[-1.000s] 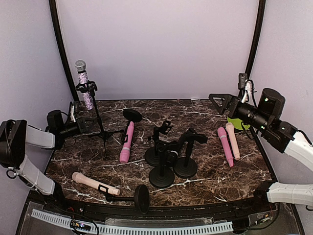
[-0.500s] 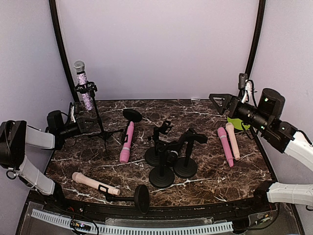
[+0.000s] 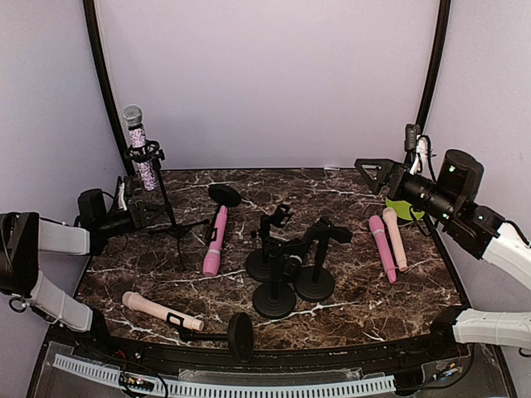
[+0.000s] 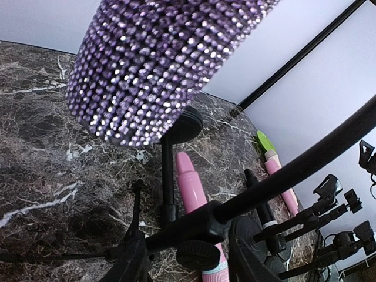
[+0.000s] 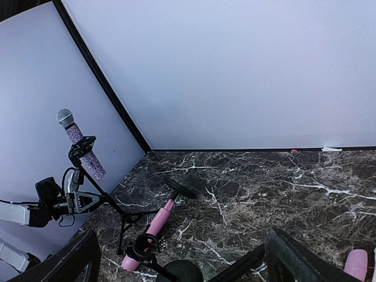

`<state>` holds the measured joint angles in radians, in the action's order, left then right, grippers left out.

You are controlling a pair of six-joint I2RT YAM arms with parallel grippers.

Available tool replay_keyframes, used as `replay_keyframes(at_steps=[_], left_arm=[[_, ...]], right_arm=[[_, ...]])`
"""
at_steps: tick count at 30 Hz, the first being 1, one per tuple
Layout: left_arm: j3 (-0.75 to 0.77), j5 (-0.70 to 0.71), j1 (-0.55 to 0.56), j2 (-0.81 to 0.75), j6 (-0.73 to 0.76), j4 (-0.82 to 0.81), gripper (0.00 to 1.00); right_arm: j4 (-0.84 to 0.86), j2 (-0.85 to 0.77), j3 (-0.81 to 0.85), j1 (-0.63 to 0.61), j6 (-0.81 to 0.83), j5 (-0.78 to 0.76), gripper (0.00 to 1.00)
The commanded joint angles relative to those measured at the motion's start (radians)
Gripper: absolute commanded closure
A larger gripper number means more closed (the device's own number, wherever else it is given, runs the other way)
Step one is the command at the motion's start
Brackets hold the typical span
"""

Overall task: Remove the microphone from the stand
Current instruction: Unscrew the knob on the microphone stand.

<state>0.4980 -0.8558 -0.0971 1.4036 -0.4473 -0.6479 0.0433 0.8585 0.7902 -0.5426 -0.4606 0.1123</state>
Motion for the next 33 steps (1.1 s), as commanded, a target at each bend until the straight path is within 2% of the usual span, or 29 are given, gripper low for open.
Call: replay_keyframes(at_steps=[1, 6, 13, 25, 33], left_arm=[[-0.019, 0.007, -0.001, -0.052, 0.037, 0.017, 0.48], [-0.031, 0.008, -0.001, -0.075, 0.059, 0.006, 0.40], [-0.064, 0.044, 0.004, -0.155, 0.138, -0.003, 0.38], [-0.118, 0.216, 0.115, -0.308, 0.432, 0.065, 0.40], [-0.058, 0.216, 0.117, -0.219, 0.495, 0.138, 0.46]], right_arm=[[0.012, -0.014, -0.005, 0.006, 0.009, -0.005, 0.01], [0.010, -0.013, -0.006, 0.006, 0.009, -0.005, 0.01], [0.005, -0.018, -0.006, 0.006, 0.012, -0.008, 0.01], [0.015, -0.009, -0.009, 0.006, 0.011, -0.002, 0.01], [0.013, -0.008, -0.005, 0.006, 0.012, 0.006, 0.01]])
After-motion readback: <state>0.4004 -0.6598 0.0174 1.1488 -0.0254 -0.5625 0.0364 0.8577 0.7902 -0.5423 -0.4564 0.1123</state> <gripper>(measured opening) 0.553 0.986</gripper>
